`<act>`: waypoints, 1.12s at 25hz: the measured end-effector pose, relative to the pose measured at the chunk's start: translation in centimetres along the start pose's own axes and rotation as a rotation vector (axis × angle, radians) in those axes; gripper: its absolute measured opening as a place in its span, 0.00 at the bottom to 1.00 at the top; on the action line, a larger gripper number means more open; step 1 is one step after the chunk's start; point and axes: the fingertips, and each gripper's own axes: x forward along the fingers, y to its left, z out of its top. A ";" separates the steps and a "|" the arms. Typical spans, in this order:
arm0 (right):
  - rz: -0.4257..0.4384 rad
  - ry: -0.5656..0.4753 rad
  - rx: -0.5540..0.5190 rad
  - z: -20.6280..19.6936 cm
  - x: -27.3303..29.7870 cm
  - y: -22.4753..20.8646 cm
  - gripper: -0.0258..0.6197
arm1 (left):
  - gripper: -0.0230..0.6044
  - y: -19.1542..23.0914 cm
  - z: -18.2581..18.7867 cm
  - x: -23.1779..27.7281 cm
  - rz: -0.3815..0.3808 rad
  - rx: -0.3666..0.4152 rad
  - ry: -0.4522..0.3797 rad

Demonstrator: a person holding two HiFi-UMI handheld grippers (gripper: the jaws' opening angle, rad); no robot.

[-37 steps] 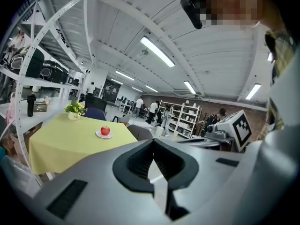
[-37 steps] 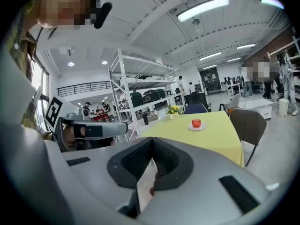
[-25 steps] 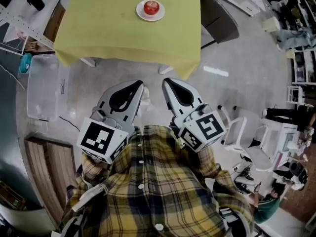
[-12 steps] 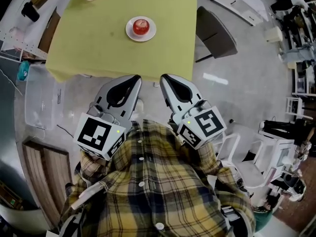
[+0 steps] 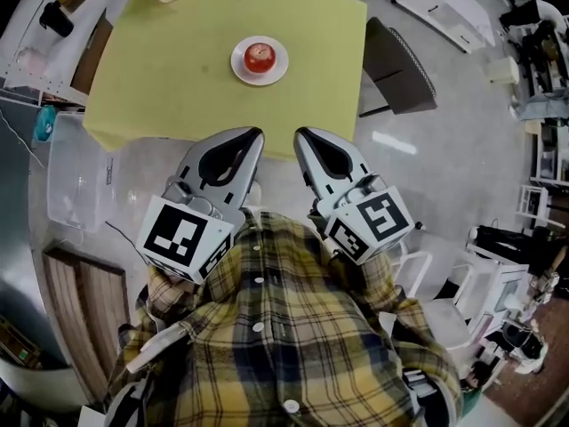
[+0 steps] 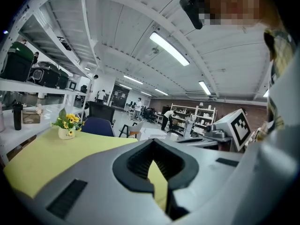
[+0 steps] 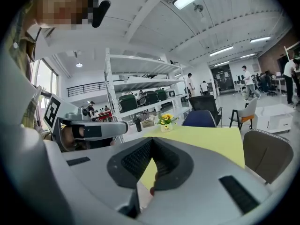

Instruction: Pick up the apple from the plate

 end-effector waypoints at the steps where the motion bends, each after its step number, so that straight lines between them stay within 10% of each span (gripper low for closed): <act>1: -0.008 0.001 0.006 0.1 0.7 -0.2 0.04 | 0.05 0.7 0.0 0.3 -0.005 -0.001 0.005; 28: -0.338 -0.045 0.128 3.3 19.9 -6.4 0.04 | 0.05 21.2 4.2 8.8 -0.315 0.048 0.188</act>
